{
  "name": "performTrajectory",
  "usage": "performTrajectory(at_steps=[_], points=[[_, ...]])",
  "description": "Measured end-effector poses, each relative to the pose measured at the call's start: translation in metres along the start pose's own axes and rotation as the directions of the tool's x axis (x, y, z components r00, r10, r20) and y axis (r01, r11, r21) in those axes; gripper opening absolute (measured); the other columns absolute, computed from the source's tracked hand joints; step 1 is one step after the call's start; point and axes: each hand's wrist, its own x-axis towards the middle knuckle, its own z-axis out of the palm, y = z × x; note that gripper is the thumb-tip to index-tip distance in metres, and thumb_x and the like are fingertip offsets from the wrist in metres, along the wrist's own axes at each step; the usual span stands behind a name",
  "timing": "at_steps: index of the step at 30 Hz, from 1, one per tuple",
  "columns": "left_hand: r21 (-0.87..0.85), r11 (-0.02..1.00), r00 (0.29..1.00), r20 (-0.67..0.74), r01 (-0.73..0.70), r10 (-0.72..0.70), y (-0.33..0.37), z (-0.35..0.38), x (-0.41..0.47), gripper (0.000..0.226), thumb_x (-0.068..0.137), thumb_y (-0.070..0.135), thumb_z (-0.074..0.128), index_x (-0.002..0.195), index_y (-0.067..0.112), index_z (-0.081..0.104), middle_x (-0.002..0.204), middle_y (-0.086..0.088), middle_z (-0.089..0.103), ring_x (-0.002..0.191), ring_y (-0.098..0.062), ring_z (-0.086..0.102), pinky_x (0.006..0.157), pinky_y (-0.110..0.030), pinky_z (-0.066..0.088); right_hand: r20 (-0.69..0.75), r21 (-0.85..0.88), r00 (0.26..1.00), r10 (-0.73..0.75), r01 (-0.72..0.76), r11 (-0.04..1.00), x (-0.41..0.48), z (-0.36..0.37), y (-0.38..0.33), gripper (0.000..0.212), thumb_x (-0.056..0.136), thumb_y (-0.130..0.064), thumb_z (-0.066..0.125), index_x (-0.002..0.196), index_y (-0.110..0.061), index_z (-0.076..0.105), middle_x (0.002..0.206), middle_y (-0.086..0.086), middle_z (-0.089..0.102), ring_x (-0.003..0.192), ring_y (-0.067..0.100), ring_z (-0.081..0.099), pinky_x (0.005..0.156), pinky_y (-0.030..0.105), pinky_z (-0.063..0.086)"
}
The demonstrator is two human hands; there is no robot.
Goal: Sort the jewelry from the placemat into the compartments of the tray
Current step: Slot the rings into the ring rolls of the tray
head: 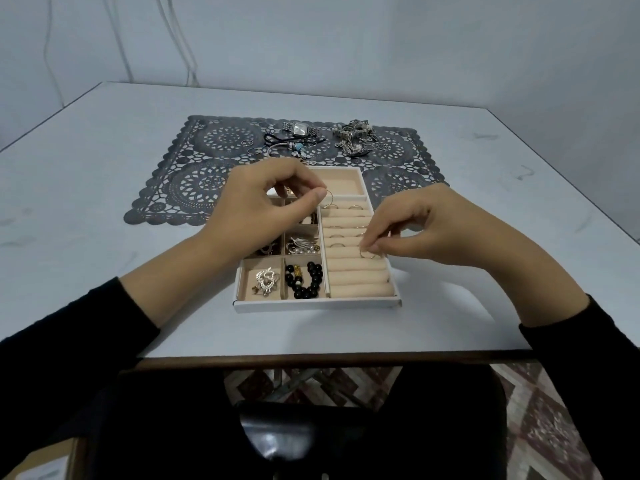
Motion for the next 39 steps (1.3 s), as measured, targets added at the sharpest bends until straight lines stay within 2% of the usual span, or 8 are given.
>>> performTrajectory(at_steps=[5, 11, 20, 26, 30, 33, 36, 39], points=[[0.019, 1.0, 1.0, -0.004, -0.024, 0.024, 0.0, 0.001, 0.0, 0.004, 0.086, 0.015, 0.073, 0.089, 0.017, 0.072, 0.082, 0.006, 0.069, 0.073, -0.003, 0.061, 0.065, -0.016, 0.049, 0.103, -0.123, 0.995, 0.003, 0.01, 0.992, 0.0, -0.005, -0.007, 0.014, 0.08, -0.009, 0.076, 0.087, -0.021, 0.078, 0.085, -0.009, 0.071, 0.079, 0.01, 0.065, 0.076, 0.027, 0.054], [0.013, 1.0, 1.0, 0.009, -0.027, 0.027, -0.001, 0.001, 0.0, 0.005, 0.086, 0.015, 0.073, 0.09, 0.014, 0.073, 0.081, 0.004, 0.07, 0.073, -0.006, 0.063, 0.066, -0.017, 0.05, 0.159, 0.065, 0.98, 0.118, -0.13, 0.989, 0.004, -0.015, -0.008, 0.016, 0.08, -0.012, 0.075, 0.096, -0.013, 0.076, 0.091, 0.0, 0.074, 0.09, 0.017, 0.07, 0.091, 0.039, 0.054], [0.025, 0.999, 0.999, 0.014, -0.042, 0.042, -0.001, 0.001, 0.0, 0.005, 0.086, 0.016, 0.073, 0.091, 0.013, 0.073, 0.082, 0.003, 0.07, 0.074, -0.008, 0.063, 0.066, -0.019, 0.051, 0.233, -0.028, 0.951, 0.202, -0.201, 0.979, 0.019, -0.015, -0.015, 0.014, 0.075, -0.012, 0.079, 0.089, -0.015, 0.077, 0.08, -0.001, 0.074, 0.083, 0.019, 0.07, 0.085, 0.032, 0.052], [0.033, 0.998, 0.999, 0.024, -0.048, 0.047, 0.0, 0.0, 0.0, 0.006, 0.086, 0.015, 0.073, 0.091, 0.012, 0.073, 0.082, 0.003, 0.071, 0.075, -0.009, 0.064, 0.068, -0.017, 0.05, 0.214, -0.108, 0.954, 0.211, -0.191, 0.976, 0.019, -0.012, -0.015, 0.012, 0.075, -0.017, 0.08, 0.085, -0.022, 0.077, 0.079, -0.003, 0.074, 0.08, 0.017, 0.069, 0.086, 0.043, 0.054], [0.036, 0.997, 0.996, 0.05, -0.07, 0.068, 0.001, 0.0, 0.0, 0.006, 0.086, 0.014, 0.074, 0.09, 0.01, 0.073, 0.081, 0.004, 0.07, 0.075, -0.007, 0.064, 0.067, -0.016, 0.048, 0.203, -0.01, 0.964, 0.172, -0.173, 0.985, 0.015, -0.015, -0.012, 0.015, 0.076, -0.013, 0.079, 0.09, -0.016, 0.077, 0.082, 0.001, 0.075, 0.082, 0.021, 0.07, 0.083, 0.035, 0.055], [0.056, 0.993, 0.992, 0.083, -0.099, 0.095, 0.003, 0.0, 0.0, 0.005, 0.085, 0.013, 0.074, 0.089, 0.01, 0.073, 0.081, 0.005, 0.07, 0.074, -0.005, 0.064, 0.067, -0.013, 0.045, 0.064, 0.154, 0.984, 0.167, -0.176, 0.972, 0.015, -0.019, 0.002, 0.017, 0.079, -0.019, 0.076, 0.095, -0.016, 0.076, 0.081, 0.008, 0.074, 0.064, 0.015, 0.063, 0.055, 0.028, 0.051], [0.078, 0.987, 0.982, 0.136, -0.144, 0.132, 0.005, 0.0, 0.0, 0.005, 0.085, 0.013, 0.074, 0.089, 0.01, 0.074, 0.082, 0.004, 0.071, 0.075, -0.006, 0.065, 0.068, -0.015, 0.048, -0.229, 0.261, 0.95, 0.211, -0.149, 0.954, 0.024, -0.019, 0.028, 0.018, 0.085, -0.022, 0.071, 0.102, -0.017, 0.073, 0.092, 0.009, 0.074, 0.08, 0.02, 0.066, 0.076, 0.035, 0.056], [0.102, 0.975, 0.968, 0.179, -0.199, 0.179, 0.008, 0.0, 0.0, 0.007, 0.085, 0.016, 0.074, 0.09, 0.011, 0.074, 0.082, 0.004, 0.072, 0.076, -0.007, 0.066, 0.069, -0.014, 0.049, -0.484, 0.198, 0.832, 0.27, -0.197, 0.96, 0.037, -0.017, 0.053, 0.015, 0.091, -0.022, 0.064, 0.103, -0.021, 0.072, 0.096, 0.0, 0.073, 0.092, 0.015, 0.068, 0.085, 0.024, 0.053]])
